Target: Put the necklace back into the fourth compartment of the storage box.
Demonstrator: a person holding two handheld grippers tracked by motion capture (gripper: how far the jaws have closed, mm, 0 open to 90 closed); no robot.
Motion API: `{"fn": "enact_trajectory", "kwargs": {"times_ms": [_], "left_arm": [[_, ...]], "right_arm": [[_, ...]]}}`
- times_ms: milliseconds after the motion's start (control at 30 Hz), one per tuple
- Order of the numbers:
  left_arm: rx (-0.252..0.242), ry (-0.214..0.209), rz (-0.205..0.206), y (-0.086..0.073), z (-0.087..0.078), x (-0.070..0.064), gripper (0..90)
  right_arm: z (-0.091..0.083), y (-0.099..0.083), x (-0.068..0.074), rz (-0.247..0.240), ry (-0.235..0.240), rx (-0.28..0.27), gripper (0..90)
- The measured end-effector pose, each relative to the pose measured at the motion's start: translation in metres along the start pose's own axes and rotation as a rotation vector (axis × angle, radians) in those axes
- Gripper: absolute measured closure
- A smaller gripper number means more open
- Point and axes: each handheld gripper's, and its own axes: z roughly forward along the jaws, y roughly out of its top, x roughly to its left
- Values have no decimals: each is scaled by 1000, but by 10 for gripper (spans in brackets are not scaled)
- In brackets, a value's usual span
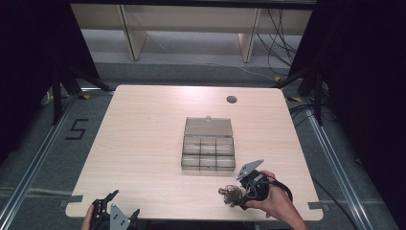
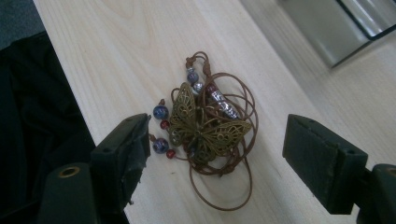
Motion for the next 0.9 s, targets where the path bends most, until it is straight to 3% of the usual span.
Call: {"fn": "enact_trajectory", "kwargs": {"times_ms": [433, 600, 733, 800, 900], "left_arm": [[-7, 0, 4, 1, 0, -1, 155], [1, 5, 10, 1, -1, -1, 155], [20, 24, 42, 1, 0, -1, 155], [5, 10, 28, 2, 0, -2, 155], [-3, 14, 41, 2, 0, -2, 155]], "right_arm": [[15, 11, -3, -28, 55, 60, 299], [20, 14, -4, -36, 47, 80, 320], [23, 15, -4, -51, 63, 99, 395], [24, 15, -4, -57, 70, 100, 417], [24, 15, -3, -80, 85, 100, 463]]}}
